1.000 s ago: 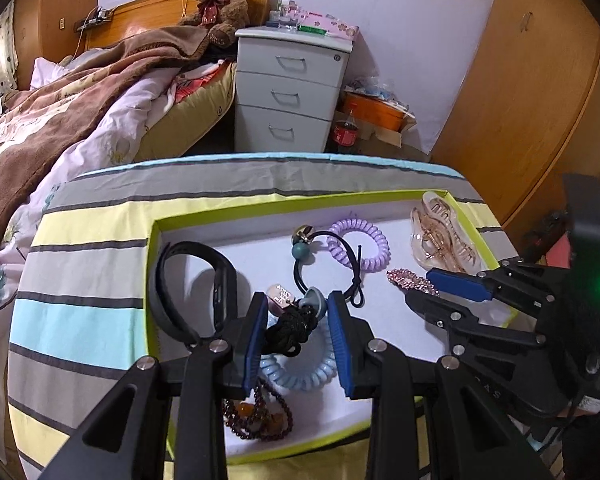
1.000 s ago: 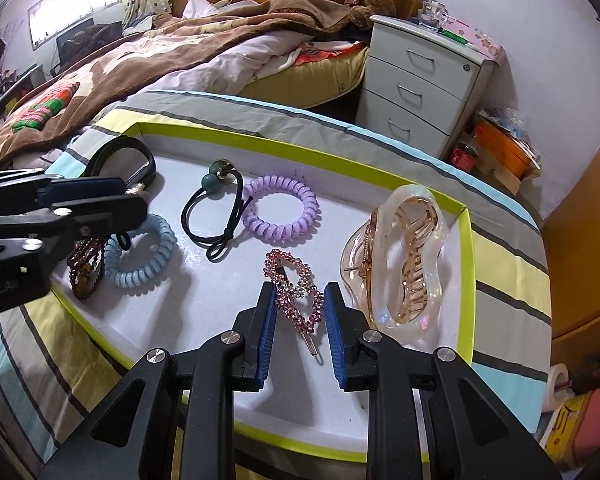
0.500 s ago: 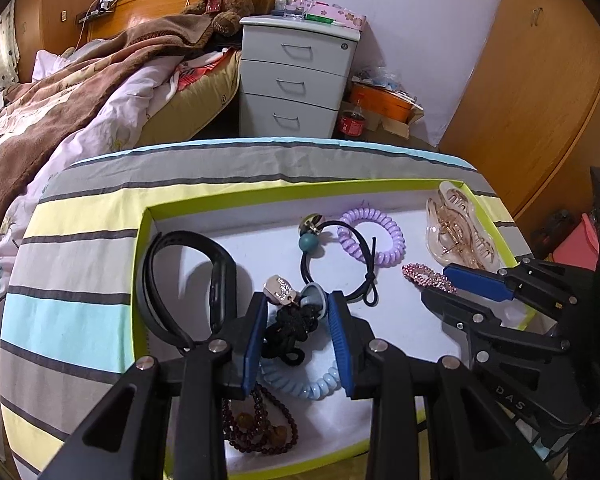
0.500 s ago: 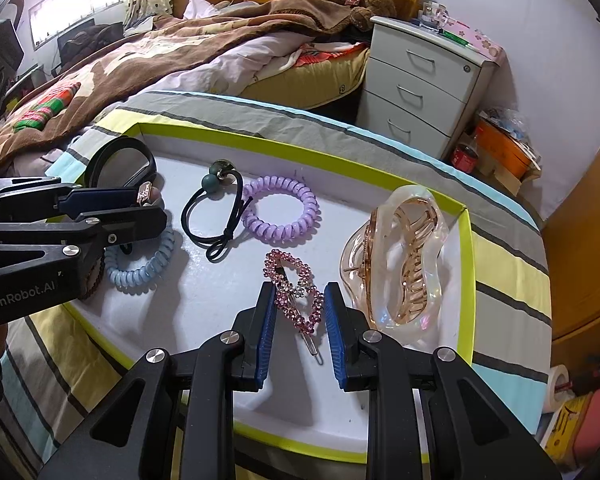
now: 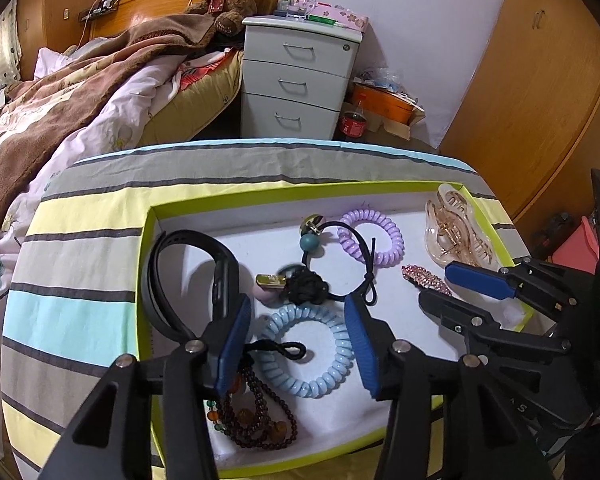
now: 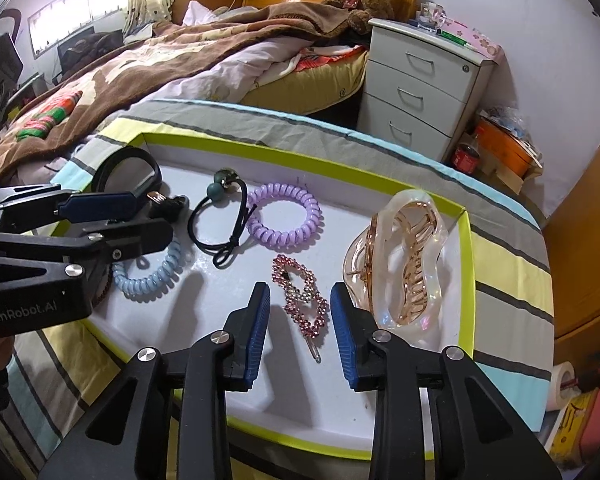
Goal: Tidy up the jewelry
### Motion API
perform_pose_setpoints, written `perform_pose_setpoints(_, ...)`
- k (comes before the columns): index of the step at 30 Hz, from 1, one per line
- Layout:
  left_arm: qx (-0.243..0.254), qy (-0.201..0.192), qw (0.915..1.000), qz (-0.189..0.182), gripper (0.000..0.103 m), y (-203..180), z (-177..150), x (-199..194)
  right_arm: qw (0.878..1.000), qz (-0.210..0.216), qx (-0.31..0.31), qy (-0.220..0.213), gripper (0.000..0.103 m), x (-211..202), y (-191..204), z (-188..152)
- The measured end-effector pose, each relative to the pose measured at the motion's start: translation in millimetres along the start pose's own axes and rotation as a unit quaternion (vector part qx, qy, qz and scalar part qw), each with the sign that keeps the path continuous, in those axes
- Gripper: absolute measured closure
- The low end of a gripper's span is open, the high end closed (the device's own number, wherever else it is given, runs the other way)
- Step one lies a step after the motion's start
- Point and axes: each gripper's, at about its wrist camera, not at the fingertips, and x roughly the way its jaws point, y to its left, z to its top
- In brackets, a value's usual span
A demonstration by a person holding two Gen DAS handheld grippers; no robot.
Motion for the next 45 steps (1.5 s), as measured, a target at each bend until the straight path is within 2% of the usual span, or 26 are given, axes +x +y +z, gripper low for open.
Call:
perform_pose_setpoints(4,-0.002,-0.003,1.0000,0.002,0.050,-0.2,0.5,-4.6,1.000,-0.003,-0.001,-0.003,0.070,-4.1,0.9,0.9)
perform_pose_setpoints(8,-0.004,-0.009,0.9999,0.003,0.044,-0.5,-0.3,-13.1,1.000,-0.002,0.002,-0.009,0.069,-10.4,2.4,0.6)
perform_pose_setpoints(11,-0.006,-0.015,0.9999,0.003,0.043,-0.3,-2.9,-22.0,1.000,0.000,0.010,-0.016,0.064,-18.6,3.1,-1.1)
perform_pose_setpoints(15,-0.011,-0.027,0.9995,0.011,0.037,-0.5,-9.7,-37.5,0.999,0.004,0.024,-0.031,0.064,-33.6,4.6,-6.3)
perform_pose_setpoints(19,-0.023,-0.043,0.9986,0.024,0.034,-0.4,-19.6,-56.1,0.997,0.010,0.051,-0.055,0.063,-56.5,4.2,-15.4)
perform_pose_setpoints(28,-0.032,-0.083,0.9940,0.063,0.030,-6.8,-49.6,-99.2,0.989,-0.005,0.102,-0.103,0.063,-107.8,13.3,-42.5)
perform_pose_setpoints(32,-0.034,-0.093,0.9926,0.070,0.028,-11.4,-62.7,-113.9,0.988,-0.020,0.104,-0.114,0.062,-124.1,21.8,-55.9)
perform_pose_setpoints(34,-0.031,-0.098,0.9915,0.079,0.027,-14.6,-68.3,-119.1,0.987,-0.021,0.108,-0.116,0.057,-130.5,26.5,-62.9)
perform_pose_setpoints(38,-0.023,-0.103,0.9903,0.090,0.027,-20.9,-80.2,-126.5,0.985,-0.019,0.119,-0.124,0.052,-141.1,32.7,-75.1)
perform_pose_setpoints(42,-0.012,-0.108,0.9893,0.097,0.026,-26.6,-90.1,-133.4,0.983,-0.018,0.128,-0.129,0.052,-148.7,39.4,-84.7)
perform_pose_setpoints(45,-0.010,-0.111,0.9891,0.097,0.025,-29.7,-96.1,-136.2,0.982,-0.033,0.132,-0.133,0.052,-154.3,44.7,-90.6)
